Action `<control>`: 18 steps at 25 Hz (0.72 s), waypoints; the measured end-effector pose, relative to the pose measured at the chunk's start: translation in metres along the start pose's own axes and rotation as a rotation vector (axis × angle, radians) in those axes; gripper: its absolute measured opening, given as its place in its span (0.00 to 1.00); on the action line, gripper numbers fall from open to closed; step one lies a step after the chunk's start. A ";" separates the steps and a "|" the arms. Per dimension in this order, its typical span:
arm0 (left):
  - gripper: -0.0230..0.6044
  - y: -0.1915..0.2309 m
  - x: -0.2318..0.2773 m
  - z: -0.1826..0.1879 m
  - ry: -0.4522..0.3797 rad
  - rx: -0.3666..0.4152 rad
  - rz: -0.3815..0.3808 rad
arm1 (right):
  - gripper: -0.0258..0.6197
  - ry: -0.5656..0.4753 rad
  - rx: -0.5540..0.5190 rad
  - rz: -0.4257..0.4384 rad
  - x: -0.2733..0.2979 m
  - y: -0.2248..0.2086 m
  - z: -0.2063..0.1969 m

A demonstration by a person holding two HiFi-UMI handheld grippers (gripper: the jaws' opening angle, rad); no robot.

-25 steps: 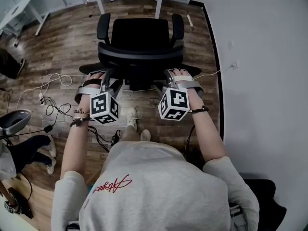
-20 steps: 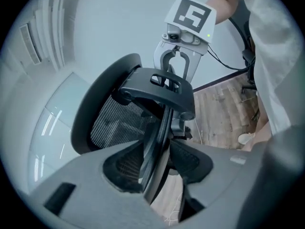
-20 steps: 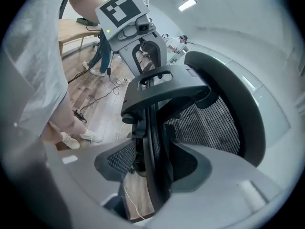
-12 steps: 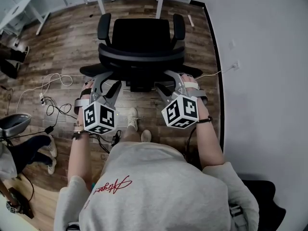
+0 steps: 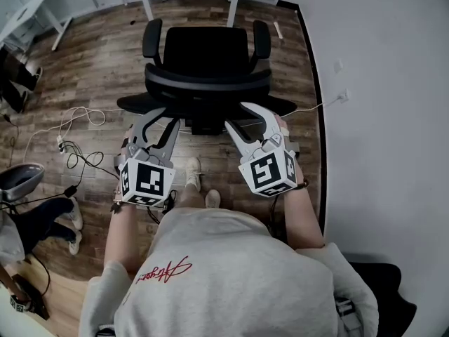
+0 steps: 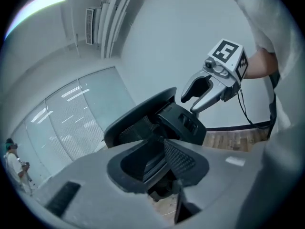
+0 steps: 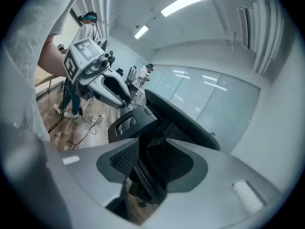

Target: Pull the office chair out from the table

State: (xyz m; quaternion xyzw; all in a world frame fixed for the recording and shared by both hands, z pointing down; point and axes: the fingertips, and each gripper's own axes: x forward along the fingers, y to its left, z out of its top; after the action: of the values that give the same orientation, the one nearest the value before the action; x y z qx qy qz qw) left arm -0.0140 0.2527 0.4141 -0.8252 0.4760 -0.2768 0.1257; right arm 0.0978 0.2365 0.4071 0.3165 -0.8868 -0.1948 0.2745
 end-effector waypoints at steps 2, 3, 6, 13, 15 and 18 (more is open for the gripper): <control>0.18 0.001 -0.003 0.005 -0.017 -0.015 0.010 | 0.29 -0.030 0.025 -0.026 -0.005 -0.003 0.009; 0.16 0.002 -0.005 0.009 -0.026 -0.022 0.017 | 0.28 -0.045 0.035 -0.038 -0.007 -0.005 0.013; 0.13 0.009 -0.010 0.022 -0.058 -0.055 0.035 | 0.27 -0.088 0.076 -0.052 -0.011 -0.008 0.026; 0.06 0.017 -0.018 0.046 -0.151 -0.115 0.056 | 0.18 -0.160 0.105 -0.092 -0.020 -0.021 0.047; 0.05 0.018 -0.020 0.050 -0.163 -0.102 0.061 | 0.16 -0.172 0.121 -0.104 -0.022 -0.024 0.050; 0.04 0.019 -0.020 0.051 -0.164 -0.130 0.061 | 0.12 -0.193 0.122 -0.121 -0.026 -0.029 0.056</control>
State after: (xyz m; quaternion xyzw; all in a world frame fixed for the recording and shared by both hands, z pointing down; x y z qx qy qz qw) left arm -0.0059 0.2567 0.3570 -0.8368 0.5057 -0.1729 0.1191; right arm 0.0935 0.2427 0.3390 0.3652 -0.8986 -0.1865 0.1558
